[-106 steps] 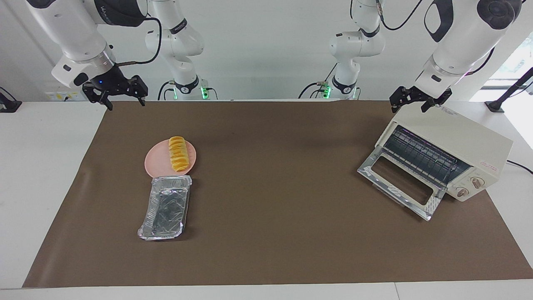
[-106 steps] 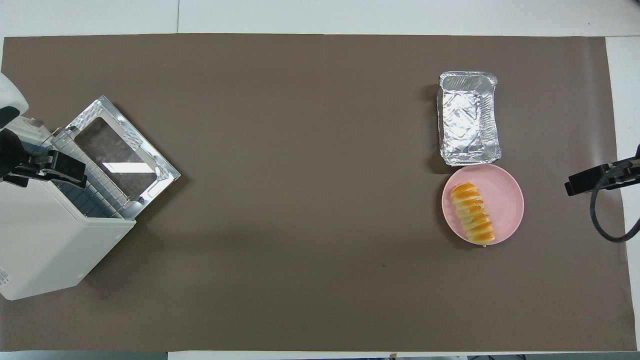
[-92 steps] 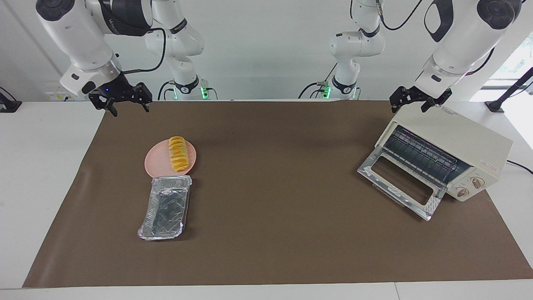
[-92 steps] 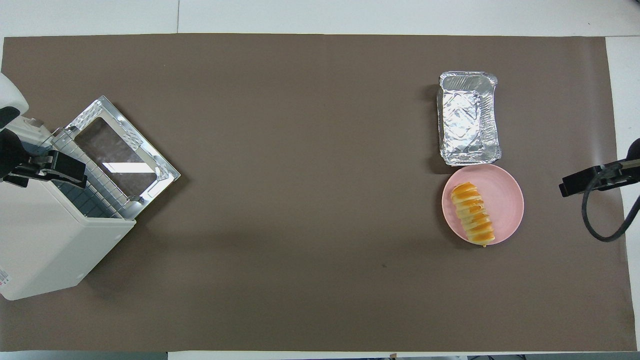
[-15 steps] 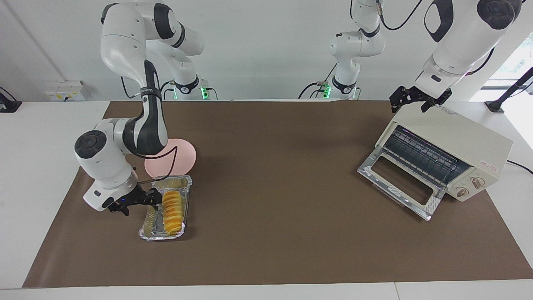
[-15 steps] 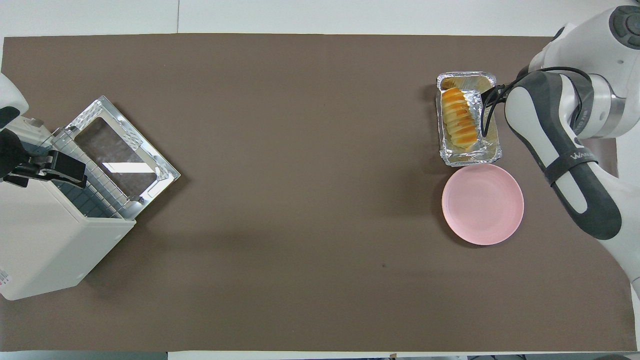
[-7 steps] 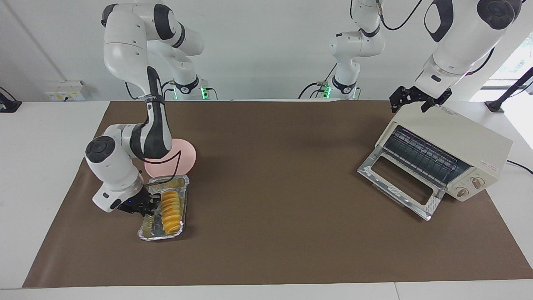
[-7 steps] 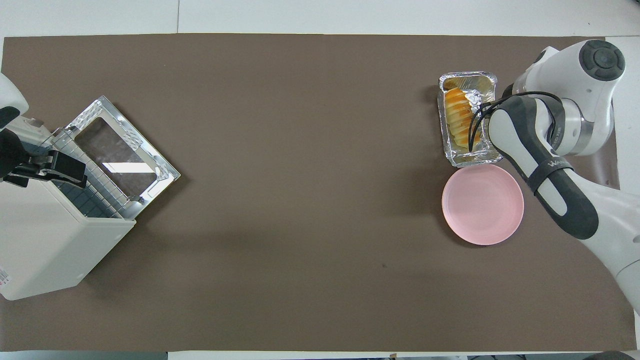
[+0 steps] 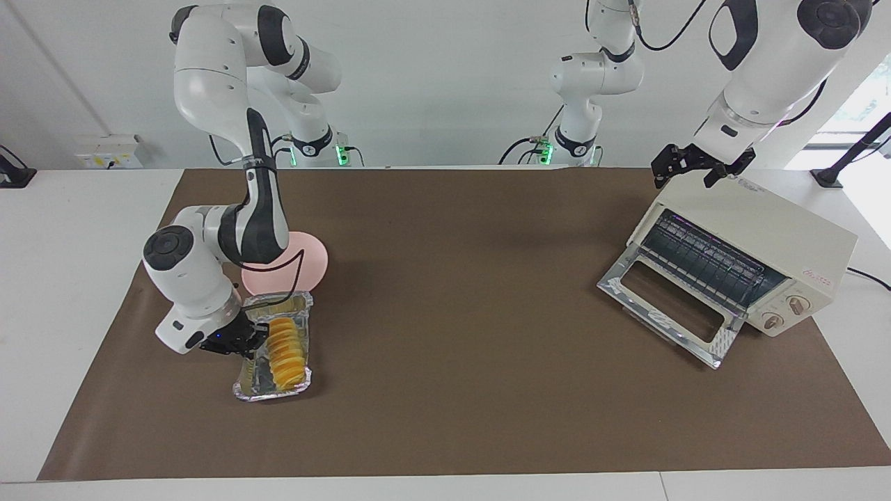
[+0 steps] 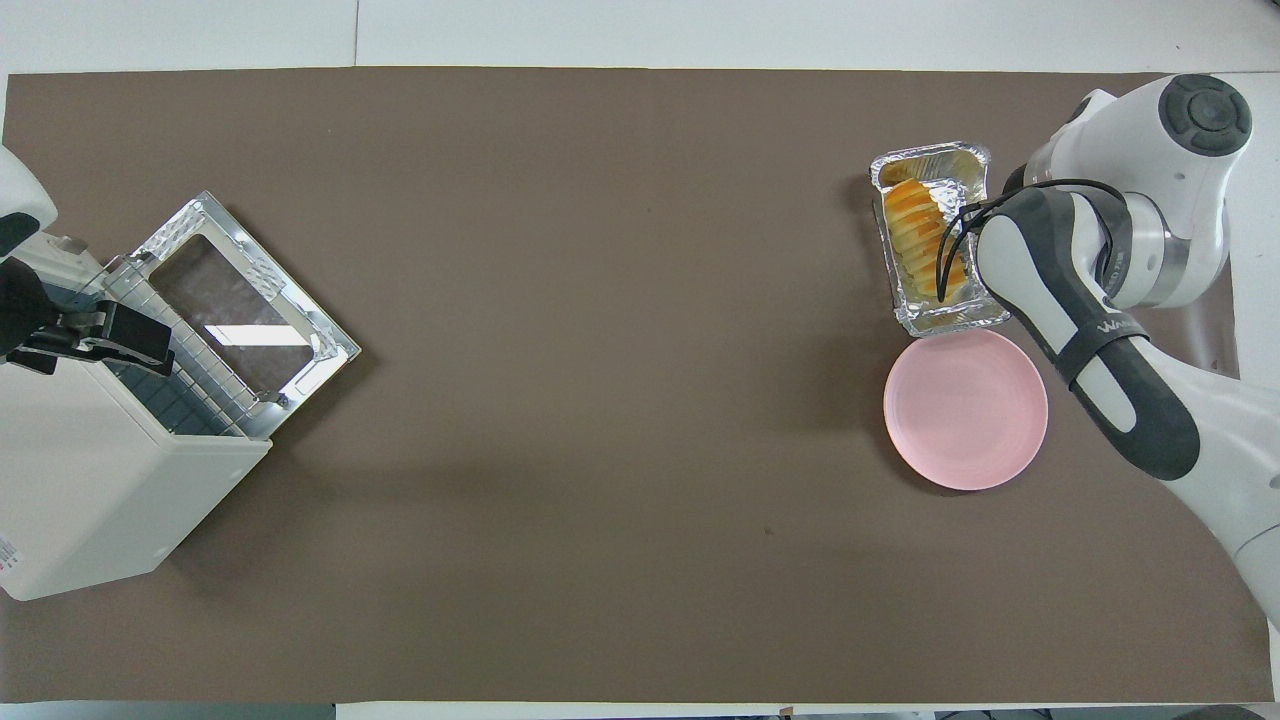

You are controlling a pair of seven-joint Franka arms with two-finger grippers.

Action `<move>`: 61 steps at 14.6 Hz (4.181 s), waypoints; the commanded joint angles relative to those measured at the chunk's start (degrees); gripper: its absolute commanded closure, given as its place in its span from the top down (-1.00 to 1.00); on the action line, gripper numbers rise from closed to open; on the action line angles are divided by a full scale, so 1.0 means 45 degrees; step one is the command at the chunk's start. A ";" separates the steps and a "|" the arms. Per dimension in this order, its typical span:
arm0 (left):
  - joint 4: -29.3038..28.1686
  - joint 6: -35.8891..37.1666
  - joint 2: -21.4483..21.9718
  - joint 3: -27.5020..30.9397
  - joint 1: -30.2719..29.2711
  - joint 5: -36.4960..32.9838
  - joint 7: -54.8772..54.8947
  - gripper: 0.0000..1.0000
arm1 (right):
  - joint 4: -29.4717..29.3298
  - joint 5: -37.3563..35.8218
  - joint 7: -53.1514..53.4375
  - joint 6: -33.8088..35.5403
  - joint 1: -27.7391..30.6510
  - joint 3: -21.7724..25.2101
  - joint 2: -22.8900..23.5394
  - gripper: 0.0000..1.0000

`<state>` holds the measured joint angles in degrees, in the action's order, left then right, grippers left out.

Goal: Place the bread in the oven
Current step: 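Lower the bread rolls into the foil tray and open the right gripper, then grasp the foil tray and slide it toward the oven with the right gripper, then release the foil tray and withdraw the right gripper to rest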

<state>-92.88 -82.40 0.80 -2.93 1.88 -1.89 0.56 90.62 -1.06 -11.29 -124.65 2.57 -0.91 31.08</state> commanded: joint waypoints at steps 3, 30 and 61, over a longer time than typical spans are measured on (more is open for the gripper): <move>-0.0220 -0.0147 0.0272 -0.0052 -0.0145 0.0089 0.0033 1.00 | -0.2264 0.0973 0.1253 0.4178 -0.0998 -0.0149 -0.0927 -1.00; -0.0220 -0.0147 0.0272 -0.0052 -0.0145 0.0089 0.0033 1.00 | 0.2304 0.1994 1.1279 -0.1442 -0.9243 -0.0149 -0.1496 1.00; -0.0200 -0.9443 -0.6192 -0.0052 0.5810 0.0988 -0.9049 1.00 | 0.1367 -0.0154 -0.0439 0.8931 -0.0005 -0.0168 -0.8060 1.00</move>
<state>-95.65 -123.91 -24.63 -4.34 25.92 2.58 -38.52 97.83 -1.19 -11.44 -85.19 0.67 -0.45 -5.52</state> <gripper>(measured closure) 0.000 0.000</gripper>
